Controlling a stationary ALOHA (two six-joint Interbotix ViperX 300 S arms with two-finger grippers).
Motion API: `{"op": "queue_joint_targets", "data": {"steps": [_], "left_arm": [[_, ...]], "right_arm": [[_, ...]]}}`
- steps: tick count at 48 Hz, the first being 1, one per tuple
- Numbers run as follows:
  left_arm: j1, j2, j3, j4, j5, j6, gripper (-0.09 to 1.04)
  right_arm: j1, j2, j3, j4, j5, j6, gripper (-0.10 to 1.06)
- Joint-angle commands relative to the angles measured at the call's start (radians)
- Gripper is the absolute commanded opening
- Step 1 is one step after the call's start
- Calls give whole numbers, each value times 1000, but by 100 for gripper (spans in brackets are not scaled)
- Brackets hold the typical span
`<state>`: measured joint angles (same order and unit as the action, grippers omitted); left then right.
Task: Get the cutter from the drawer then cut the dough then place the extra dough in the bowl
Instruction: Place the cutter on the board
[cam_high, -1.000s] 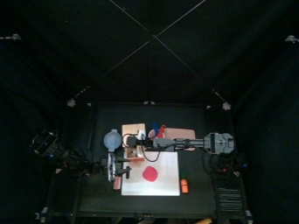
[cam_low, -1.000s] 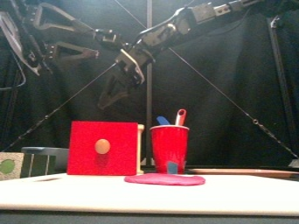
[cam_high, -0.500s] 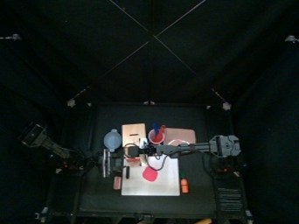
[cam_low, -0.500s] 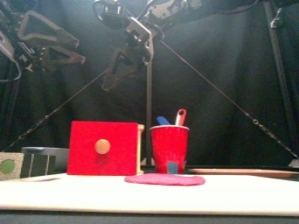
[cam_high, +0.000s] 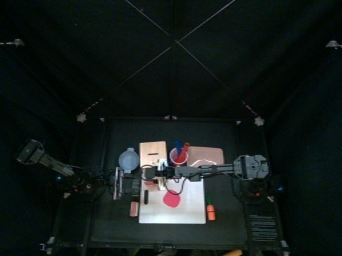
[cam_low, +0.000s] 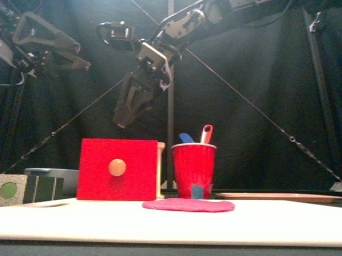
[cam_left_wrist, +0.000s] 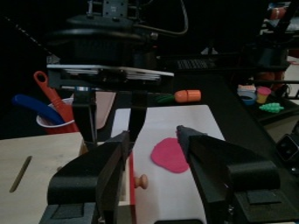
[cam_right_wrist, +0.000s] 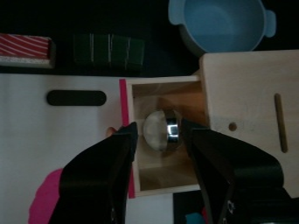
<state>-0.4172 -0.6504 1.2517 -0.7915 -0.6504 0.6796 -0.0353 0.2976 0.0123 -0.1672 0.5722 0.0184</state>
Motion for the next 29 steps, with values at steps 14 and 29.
{"op": "queue_joint_targets", "data": {"steps": [14,29], "left_arm": [[6,-2,-3,-2,-5,2,84],[6,-2,-3,-2,-5,2,84]], "right_arm": [[-37,15,-40,5,23,-5,80],[-58,44,-44,12,23,-9,80]]}}
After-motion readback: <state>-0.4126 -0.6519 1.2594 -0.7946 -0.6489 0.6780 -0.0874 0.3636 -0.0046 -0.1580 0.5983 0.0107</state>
